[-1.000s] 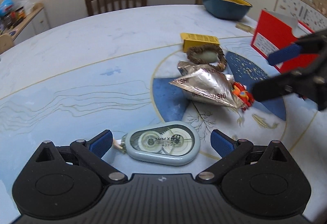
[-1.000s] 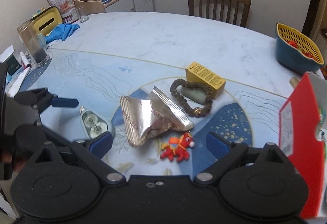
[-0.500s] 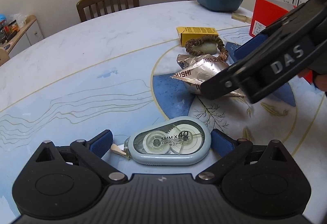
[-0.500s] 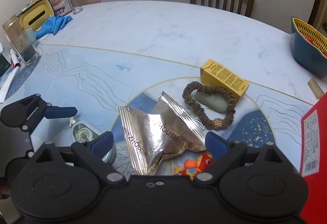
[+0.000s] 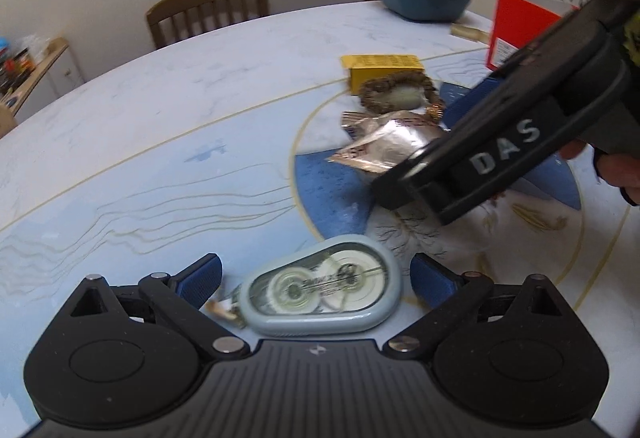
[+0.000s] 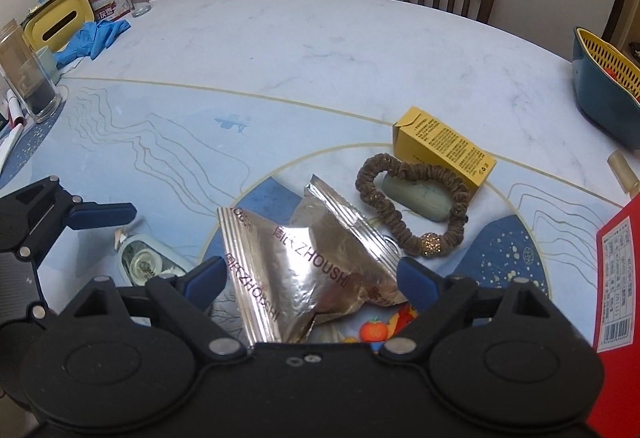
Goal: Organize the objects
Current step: 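Grasp the white correction-tape dispenser with the left tool while the right tool grasps the silver foil bag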
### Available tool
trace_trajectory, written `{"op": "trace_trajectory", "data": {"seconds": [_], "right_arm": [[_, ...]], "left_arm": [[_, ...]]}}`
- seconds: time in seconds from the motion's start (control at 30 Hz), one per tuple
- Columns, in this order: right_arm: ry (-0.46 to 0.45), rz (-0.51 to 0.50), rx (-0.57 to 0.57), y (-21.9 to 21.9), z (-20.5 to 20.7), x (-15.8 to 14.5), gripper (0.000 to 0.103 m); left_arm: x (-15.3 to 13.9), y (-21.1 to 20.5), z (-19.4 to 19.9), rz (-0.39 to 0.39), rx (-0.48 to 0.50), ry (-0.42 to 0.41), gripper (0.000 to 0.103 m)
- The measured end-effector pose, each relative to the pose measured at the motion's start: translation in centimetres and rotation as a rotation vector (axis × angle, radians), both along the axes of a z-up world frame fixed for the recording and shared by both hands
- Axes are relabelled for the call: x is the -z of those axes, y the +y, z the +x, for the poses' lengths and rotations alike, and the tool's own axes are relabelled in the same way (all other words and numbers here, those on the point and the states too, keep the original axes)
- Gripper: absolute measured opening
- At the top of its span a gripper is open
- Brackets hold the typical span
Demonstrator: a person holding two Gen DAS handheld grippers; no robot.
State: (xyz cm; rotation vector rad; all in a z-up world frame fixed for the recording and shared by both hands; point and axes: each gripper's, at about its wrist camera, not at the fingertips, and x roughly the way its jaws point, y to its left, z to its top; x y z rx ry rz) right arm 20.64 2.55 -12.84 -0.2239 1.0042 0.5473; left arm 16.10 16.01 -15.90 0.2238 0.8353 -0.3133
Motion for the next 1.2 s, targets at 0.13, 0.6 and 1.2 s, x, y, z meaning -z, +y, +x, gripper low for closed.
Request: {"op": "trace_trajectory", "data": {"seconds": [0.13, 0.6, 1.2], "right_arm": [[0.000, -0.002, -0.003, 0.1, 0.1, 0.1, 0.091], [-0.025, 0.016, 0.004, -0.1, 0.0, -0.1, 0.061], [-0.038, 0.077, 0.026, -3.1, -2.6, -3.5, 0.046]], "left_arm": [[0.1, -0.2, 0.3, -0.024, -0.007, 0.024, 0.101], [0.0, 0.0, -0.1, -0.057, -0.053, 0.023, 0.087], [-0.9, -0.1, -1.3, -0.082, -0.098, 0.022, 0.087]]}}
